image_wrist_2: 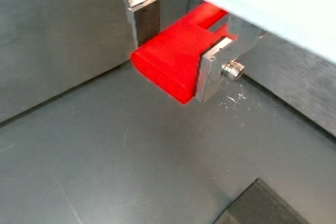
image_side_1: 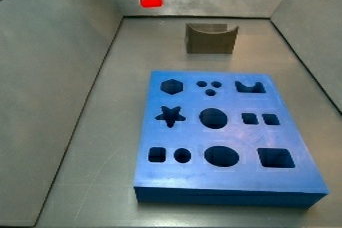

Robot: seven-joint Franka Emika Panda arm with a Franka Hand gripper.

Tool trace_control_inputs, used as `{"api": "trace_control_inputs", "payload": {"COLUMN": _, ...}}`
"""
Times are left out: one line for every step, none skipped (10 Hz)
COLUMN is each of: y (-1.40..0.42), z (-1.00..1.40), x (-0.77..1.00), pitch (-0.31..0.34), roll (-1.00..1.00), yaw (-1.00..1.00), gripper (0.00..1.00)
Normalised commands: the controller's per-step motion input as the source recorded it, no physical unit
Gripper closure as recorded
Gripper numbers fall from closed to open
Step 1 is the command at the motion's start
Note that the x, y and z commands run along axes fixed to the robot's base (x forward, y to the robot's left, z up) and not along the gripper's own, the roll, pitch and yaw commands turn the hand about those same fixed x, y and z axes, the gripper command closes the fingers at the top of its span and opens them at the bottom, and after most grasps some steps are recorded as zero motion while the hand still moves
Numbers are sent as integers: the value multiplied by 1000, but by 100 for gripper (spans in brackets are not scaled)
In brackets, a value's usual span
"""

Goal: Pick up the square-circle object. Move up. Rotate the square-circle object. Place the square-circle object on the fixture. Regrasp the square-circle object. Move to above the board. Insert the square-circle object.
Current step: Rotate the square-circle object.

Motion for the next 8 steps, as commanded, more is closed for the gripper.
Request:
{"api": "trace_control_inputs", "payload": {"y": 24, "z": -43, "x": 11, "pitch": -27, "roll": -11, "yaw": -237, "gripper": 100}}
{"api": "trace_control_inputs", "payload": {"y": 0, "z": -1000, "x": 0, "pitch": 0, "roll": 0, "yaw": 0, "gripper": 100}}
{"api": "trace_control_inputs", "payload": {"y": 1, "z": -1000, "x": 5, "pitch": -7, "roll": 1, "yaw": 40, "gripper": 100}}
{"api": "trace_control_inputs", "payload": {"y": 2, "z": -1000, "x": 15, "pitch": -15, "roll": 0, "yaw": 42, "gripper": 100}}
{"api": "trace_control_inputs", "payload": {"y": 2, "z": -1000, "x": 23, "pitch": -20, "roll": -3, "yaw": 36, "gripper": 100}}
{"api": "trace_control_inputs", "payload": {"y": 1, "z": -1000, "x": 33, "pitch": -19, "roll": -8, "yaw": 26, "gripper": 100}}
{"api": "trace_control_inputs", "payload": {"y": 3, "z": -961, "x": 42, "pitch": -16, "roll": -13, "yaw": 20, "gripper": 100}}
{"api": "trace_control_inputs", "payload": {"y": 3, "z": -760, "x": 46, "pitch": -13, "roll": -19, "yaw": 14, "gripper": 100}}
